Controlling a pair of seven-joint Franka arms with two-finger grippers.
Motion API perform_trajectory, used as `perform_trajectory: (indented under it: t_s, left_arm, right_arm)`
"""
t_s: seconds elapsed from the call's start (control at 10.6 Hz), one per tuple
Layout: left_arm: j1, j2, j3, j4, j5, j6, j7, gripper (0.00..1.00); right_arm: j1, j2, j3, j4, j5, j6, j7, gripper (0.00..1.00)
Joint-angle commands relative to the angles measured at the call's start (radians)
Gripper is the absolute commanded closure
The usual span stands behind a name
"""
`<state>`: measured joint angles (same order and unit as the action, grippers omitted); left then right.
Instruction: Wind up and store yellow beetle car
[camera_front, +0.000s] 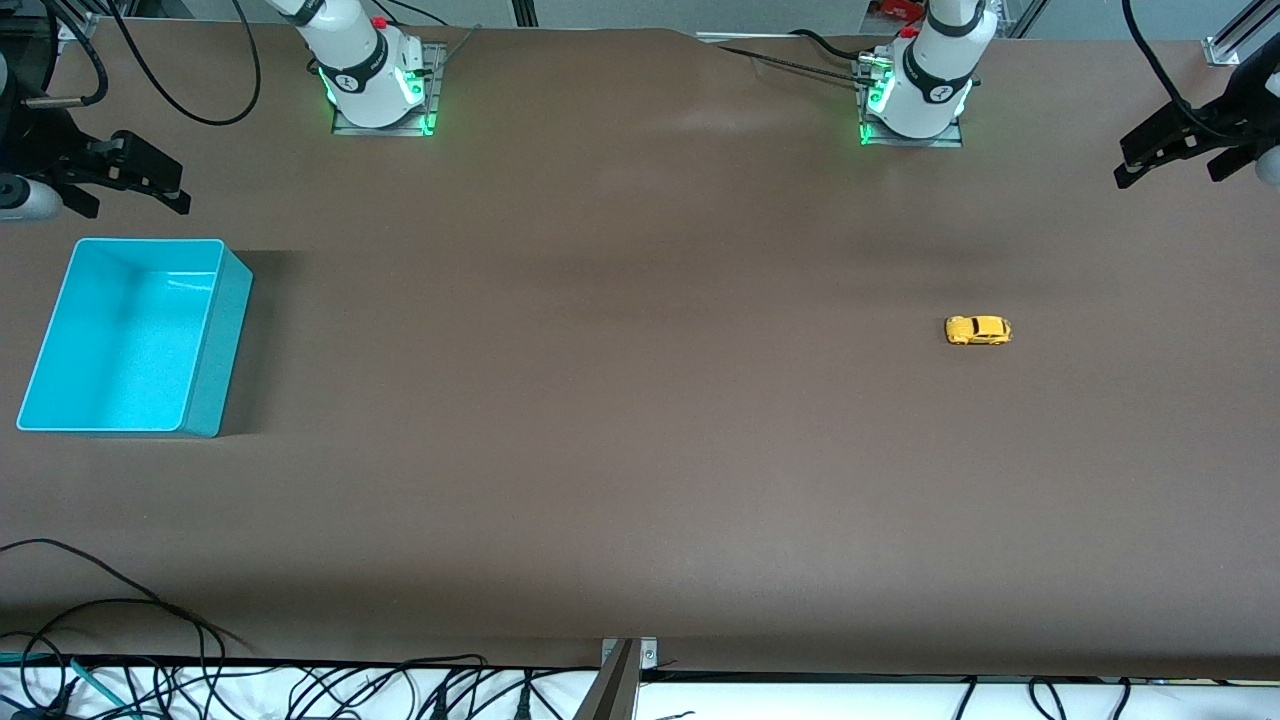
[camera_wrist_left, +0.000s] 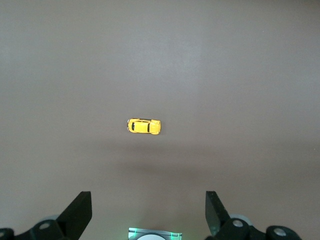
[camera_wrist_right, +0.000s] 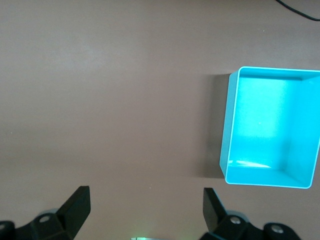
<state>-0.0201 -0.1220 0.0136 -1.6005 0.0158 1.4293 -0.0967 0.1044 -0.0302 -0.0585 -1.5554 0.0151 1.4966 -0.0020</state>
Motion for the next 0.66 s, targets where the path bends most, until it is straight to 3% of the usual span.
perform_trajectory:
  t_s: [0.0, 0.57]
  left_arm:
    - [-0.003, 0.005, 0.002, 0.024, 0.001, -0.045, -0.006, 0.00]
    - [-0.001, 0.007, 0.003, 0.024, 0.006, -0.046, -0.003, 0.00]
  right_arm:
    - [-0.005, -0.011, -0.003, 0.006, -0.012, -0.003, 0.007, 0.00]
    - [-0.008, -0.013, -0.007, 0.006, -0.012, -0.006, 0.007, 0.00]
